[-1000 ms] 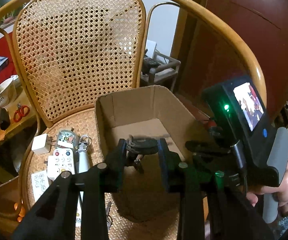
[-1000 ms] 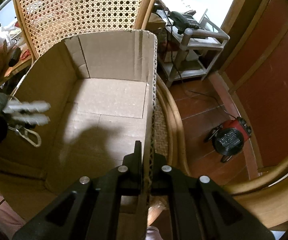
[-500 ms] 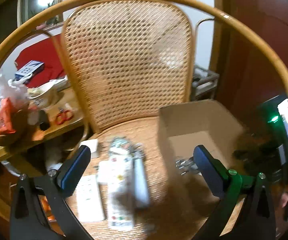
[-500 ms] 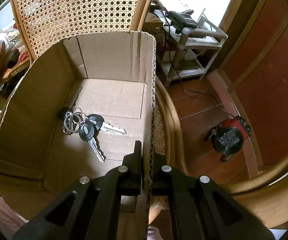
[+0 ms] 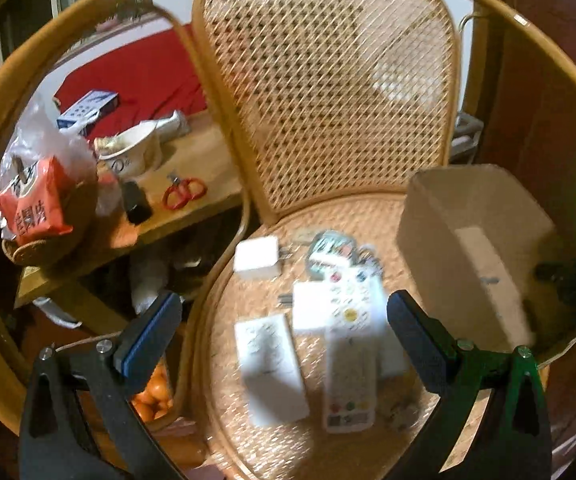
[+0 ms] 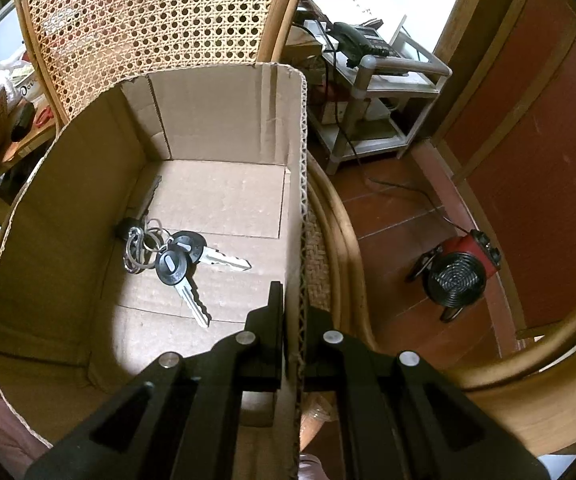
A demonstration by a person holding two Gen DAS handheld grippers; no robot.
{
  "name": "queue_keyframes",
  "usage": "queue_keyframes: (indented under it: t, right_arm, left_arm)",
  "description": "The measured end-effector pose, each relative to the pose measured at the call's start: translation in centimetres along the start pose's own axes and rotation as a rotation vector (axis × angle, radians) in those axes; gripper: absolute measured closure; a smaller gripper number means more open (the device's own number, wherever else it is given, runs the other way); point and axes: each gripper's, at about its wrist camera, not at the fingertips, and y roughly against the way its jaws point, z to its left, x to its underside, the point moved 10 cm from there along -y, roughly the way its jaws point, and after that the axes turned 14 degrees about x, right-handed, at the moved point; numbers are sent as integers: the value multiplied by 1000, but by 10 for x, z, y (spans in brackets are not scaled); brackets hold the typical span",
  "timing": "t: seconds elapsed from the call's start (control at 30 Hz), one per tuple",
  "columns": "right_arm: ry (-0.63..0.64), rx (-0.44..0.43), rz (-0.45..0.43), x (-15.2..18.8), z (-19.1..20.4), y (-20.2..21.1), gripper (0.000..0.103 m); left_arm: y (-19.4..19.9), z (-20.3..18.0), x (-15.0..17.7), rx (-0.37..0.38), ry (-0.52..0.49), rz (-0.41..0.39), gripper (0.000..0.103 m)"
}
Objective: Organize rigid objects
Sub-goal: 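Move the left tool back over the white TV remote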
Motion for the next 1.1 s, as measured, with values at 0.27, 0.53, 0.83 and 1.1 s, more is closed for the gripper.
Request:
queue_keyframes:
  t: [0.27, 0.53, 0.83, 1.1]
  right_arm:
    - [3, 2, -3, 1, -2, -1, 97]
    - [6, -2, -5, 1, -2, -1, 97]
    - [9, 1, -6, 2, -3, -1, 97]
    - [16, 5, 1, 5, -3, -3, 97]
  left_arm:
    - [-8, 5, 22, -7, -19, 74, 1]
    - [-31, 3, 42, 29, -3, 170, 1]
    - [-46, -7, 52, 24, -41, 224, 1]
    - [-56, -17, 53, 53, -51, 244, 1]
